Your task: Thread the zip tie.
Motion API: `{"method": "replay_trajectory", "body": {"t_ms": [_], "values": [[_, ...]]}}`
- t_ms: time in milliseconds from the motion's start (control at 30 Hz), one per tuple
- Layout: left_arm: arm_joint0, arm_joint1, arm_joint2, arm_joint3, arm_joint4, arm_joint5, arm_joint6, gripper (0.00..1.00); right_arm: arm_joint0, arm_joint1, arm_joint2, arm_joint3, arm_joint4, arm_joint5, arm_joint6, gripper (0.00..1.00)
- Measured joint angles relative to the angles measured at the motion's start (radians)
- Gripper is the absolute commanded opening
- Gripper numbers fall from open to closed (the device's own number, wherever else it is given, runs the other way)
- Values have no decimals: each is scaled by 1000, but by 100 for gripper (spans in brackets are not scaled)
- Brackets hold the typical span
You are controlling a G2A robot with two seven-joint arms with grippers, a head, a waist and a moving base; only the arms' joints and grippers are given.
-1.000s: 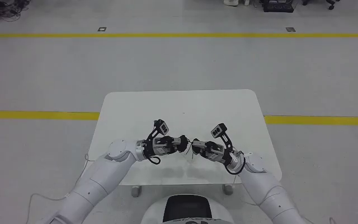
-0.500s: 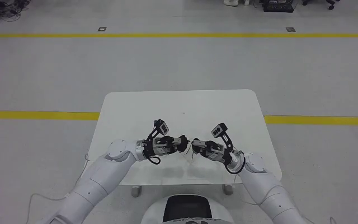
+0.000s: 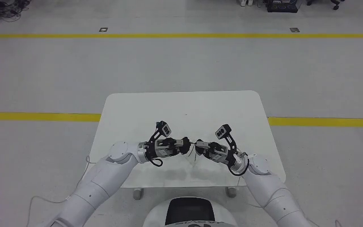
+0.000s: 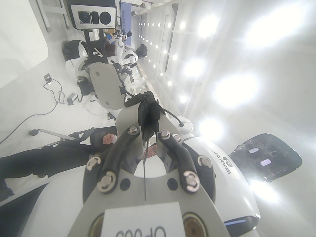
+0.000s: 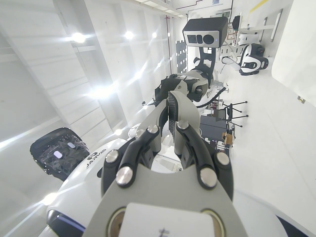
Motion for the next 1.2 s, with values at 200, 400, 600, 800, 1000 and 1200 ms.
{"method": "replay_trajectory", "body": {"t_ms": [200,400,600,800,1000,1200], "values": [[0,0,0,0,0,0,0,0,1,1,-3,1,-14,0,-16,0],[0,0,0,0,0,0,0,0,-2,3,-3,6,-13,-2,-24,0],[0,0,0,0,0,0,0,0,-1,4,-8,9,-25,1,-38,0],[0,0,0,0,0,0,0,0,2,4,-15,14,-34,4,-49,0],[0,0,0,0,0,0,0,0,3,5,-21,19,-44,3,-57,0],[0,0,0,0,0,0,0,0,5,6,-24,23,-50,5,-64,0]]}}
